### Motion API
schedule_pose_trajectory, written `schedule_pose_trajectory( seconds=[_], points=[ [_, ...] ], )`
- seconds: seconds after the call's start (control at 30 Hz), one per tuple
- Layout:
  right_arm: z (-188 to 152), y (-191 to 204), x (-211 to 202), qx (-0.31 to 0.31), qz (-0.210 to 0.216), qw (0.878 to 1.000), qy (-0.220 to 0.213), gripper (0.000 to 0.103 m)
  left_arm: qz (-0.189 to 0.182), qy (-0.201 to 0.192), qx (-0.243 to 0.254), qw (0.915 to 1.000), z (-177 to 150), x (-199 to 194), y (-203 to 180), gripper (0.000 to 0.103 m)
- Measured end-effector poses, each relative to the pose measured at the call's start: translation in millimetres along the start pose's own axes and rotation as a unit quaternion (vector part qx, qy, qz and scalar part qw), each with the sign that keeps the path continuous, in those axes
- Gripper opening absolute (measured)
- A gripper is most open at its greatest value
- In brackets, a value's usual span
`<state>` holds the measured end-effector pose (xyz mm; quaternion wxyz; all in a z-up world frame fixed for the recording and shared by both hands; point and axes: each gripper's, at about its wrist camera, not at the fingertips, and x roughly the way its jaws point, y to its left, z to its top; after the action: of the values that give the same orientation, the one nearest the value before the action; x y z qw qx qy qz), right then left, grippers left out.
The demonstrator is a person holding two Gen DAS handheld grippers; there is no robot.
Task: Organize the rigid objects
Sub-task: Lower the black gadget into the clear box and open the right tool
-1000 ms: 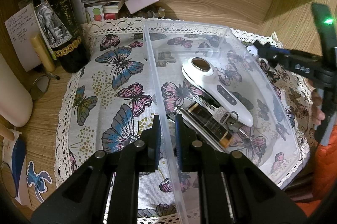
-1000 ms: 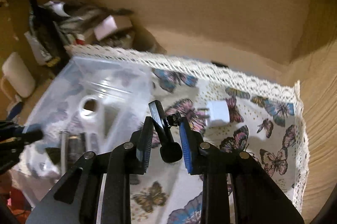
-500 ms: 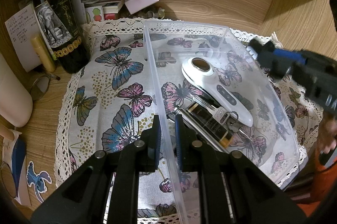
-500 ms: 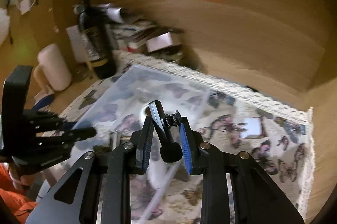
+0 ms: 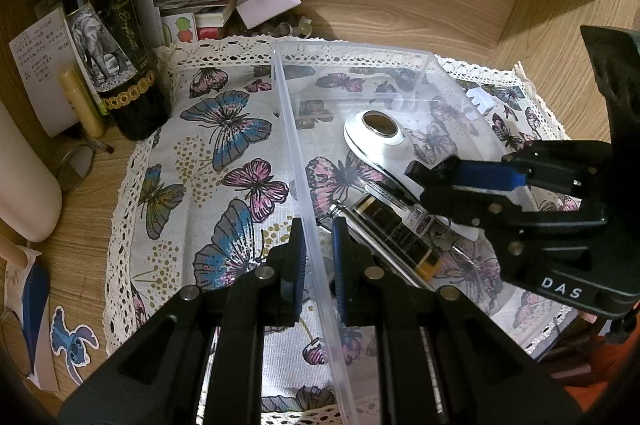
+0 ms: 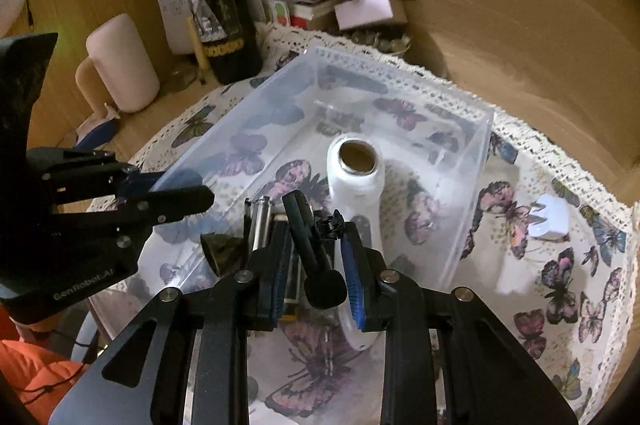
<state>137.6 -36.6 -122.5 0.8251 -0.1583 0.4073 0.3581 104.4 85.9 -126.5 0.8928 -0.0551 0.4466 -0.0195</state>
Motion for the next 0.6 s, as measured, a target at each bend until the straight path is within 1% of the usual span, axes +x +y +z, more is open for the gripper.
schedule_pose_trajectory(
  seconds=[0.07, 0.2, 0.27, 0.33, 0.4, 0.47, 0.53, 0.6],
  points=[
    [0, 1, 1, 0.001, 0.003, 1.000, 0.005, 0.025, 0.000, 0.000, 0.000, 1.0000, 0, 0, 0, 0.012],
    [-1, 1, -4, 0.001, -0.005, 1.000, -0.005, 0.038, 0.000, 0.000, 0.001, 1.0000, 0, 0, 0, 0.012],
    [0, 1, -8, 0.000, -0.009, 1.000, -0.013, 0.040, 0.000, 0.000, 0.000, 1.0000, 0, 0, 0, 0.012],
    [2, 0, -14, 0.000, -0.015, 1.000, -0.023, 0.042, 0.000, 0.000, 0.000, 1.0000, 0, 0, 0, 0.012],
    [4, -3, -23, 0.002, -0.023, 0.999, -0.037, 0.048, 0.000, 0.000, 0.001, 1.0000, 0, 0, 0, 0.012],
    [6, -7, -31, 0.005, -0.030, 0.998, -0.050, 0.051, 0.000, 0.000, 0.000, 1.0000, 0, 0, 0, 0.012],
    [8, -12, -41, 0.009, -0.043, 0.997, -0.066, 0.052, 0.000, 0.000, 0.001, 1.0000, 0, 0, 0, 0.012],
    [10, -17, -48, 0.016, -0.054, 0.995, -0.079, 0.056, 0.000, 0.000, 0.001, 1.0000, 0, 0, 0, 0.012]
  ],
)
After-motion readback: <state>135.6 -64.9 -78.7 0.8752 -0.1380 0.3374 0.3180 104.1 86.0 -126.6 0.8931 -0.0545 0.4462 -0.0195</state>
